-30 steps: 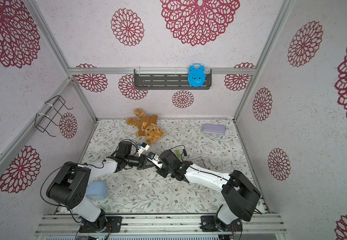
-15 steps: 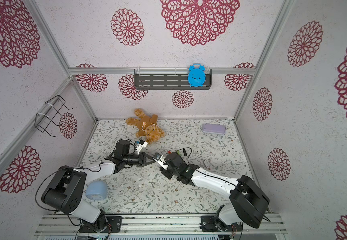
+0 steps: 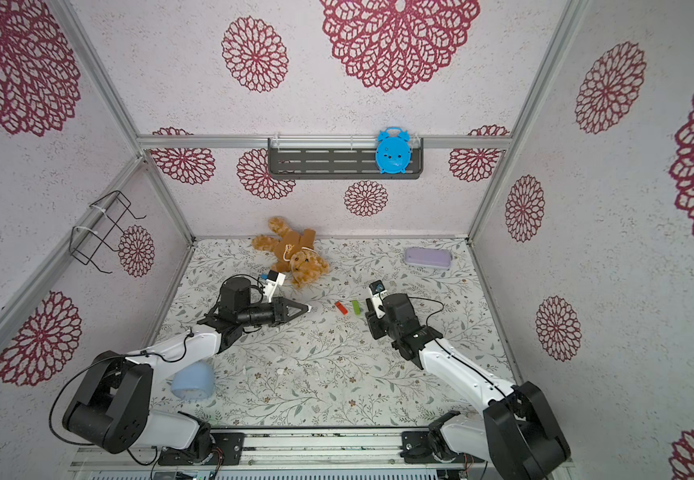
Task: Close the usb drive cover
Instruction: Move the USB drive to the center of the board.
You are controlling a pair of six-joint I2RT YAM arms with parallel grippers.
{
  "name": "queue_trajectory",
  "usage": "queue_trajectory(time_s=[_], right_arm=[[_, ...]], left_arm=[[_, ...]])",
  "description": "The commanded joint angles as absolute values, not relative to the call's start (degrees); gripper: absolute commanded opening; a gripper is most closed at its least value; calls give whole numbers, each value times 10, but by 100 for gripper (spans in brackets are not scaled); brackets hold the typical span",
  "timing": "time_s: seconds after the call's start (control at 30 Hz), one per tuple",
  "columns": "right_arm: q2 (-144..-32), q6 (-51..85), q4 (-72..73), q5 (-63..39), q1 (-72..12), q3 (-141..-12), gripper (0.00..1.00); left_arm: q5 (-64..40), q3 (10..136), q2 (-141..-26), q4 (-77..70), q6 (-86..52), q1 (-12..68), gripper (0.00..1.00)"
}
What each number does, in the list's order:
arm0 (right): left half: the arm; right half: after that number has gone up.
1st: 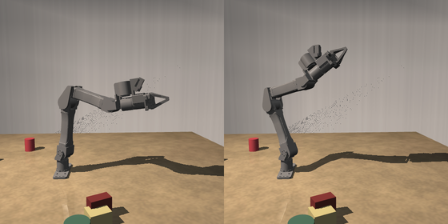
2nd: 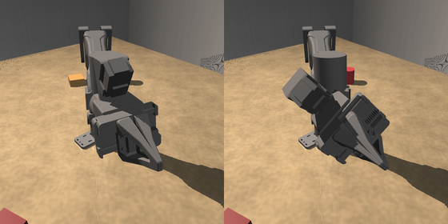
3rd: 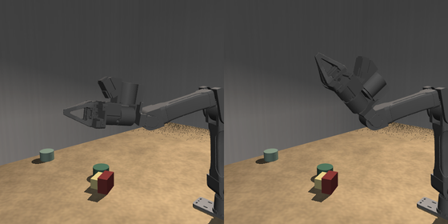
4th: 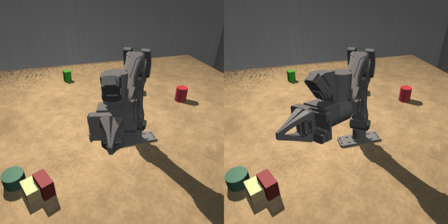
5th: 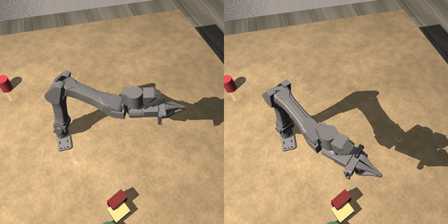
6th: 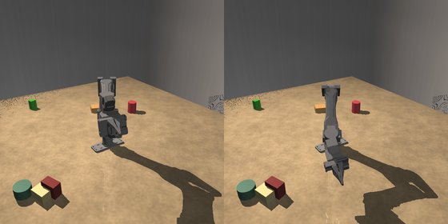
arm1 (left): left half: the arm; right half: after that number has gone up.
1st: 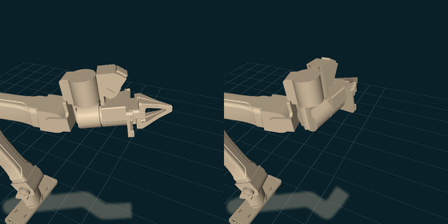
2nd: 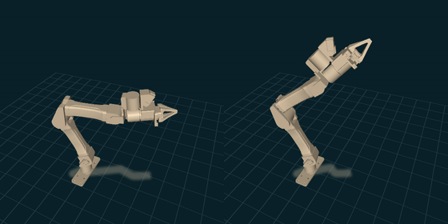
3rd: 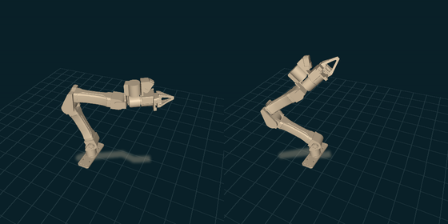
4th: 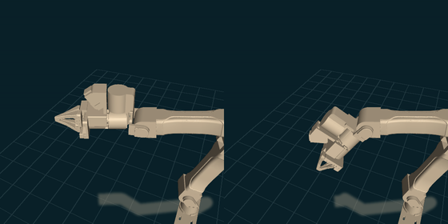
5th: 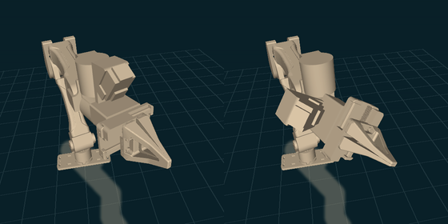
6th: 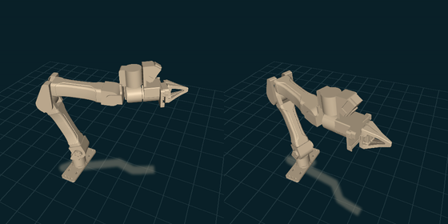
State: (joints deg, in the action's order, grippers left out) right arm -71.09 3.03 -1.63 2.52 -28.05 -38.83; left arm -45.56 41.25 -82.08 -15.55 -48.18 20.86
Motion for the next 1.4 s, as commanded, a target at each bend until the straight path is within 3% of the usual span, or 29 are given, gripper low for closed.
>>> queue_trajectory(time_s=[0.0, 0.53, 0.83, 1.07, 1.37], right_arm=[[-757, 67, -89, -19, -257, -423, 52], [-993, 16, -260, -14, -255, -617, 52], [-1032, -1, -287, -4, -259, -656, 51], [-1014, 1, -292, 0, -262, -660, 51], [-881, 34, -252, 54, -208, -577, 55]], left_arm=[[-423, 408, -799, -143, -472, 211, 8], [-402, 424, -779, -98, -450, 210, 7], [-398, 428, -773, -76, -435, 208, 7], [-390, 431, -768, -66, -429, 208, 7], [-373, 440, -762, -48, -416, 207, 7]])
